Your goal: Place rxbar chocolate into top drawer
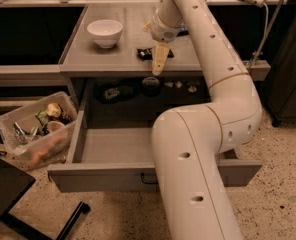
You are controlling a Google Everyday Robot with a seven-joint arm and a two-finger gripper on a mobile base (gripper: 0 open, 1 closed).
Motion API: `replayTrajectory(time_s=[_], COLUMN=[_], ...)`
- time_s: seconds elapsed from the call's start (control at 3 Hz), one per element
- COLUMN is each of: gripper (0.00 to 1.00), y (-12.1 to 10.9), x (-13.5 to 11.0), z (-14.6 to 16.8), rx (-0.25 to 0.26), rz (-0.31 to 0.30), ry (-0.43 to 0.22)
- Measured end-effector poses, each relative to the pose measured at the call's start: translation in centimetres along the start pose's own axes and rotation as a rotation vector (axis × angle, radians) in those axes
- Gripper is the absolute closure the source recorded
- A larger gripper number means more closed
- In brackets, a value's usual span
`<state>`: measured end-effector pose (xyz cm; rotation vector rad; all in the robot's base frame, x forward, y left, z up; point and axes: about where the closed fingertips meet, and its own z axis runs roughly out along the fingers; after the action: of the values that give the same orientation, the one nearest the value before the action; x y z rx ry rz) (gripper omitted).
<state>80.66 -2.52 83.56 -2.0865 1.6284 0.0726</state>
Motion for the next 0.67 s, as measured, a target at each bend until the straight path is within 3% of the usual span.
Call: replayTrajectory(time_s=[0.33, 0.67], gripper=[0.00, 0.00], y=[0.00, -0.64], x=[-0.11, -0.45], z=[0.06, -0.81], rx=[-0.002, 0.027], rz=[0.001, 0.008], ry=[0.000, 0.000])
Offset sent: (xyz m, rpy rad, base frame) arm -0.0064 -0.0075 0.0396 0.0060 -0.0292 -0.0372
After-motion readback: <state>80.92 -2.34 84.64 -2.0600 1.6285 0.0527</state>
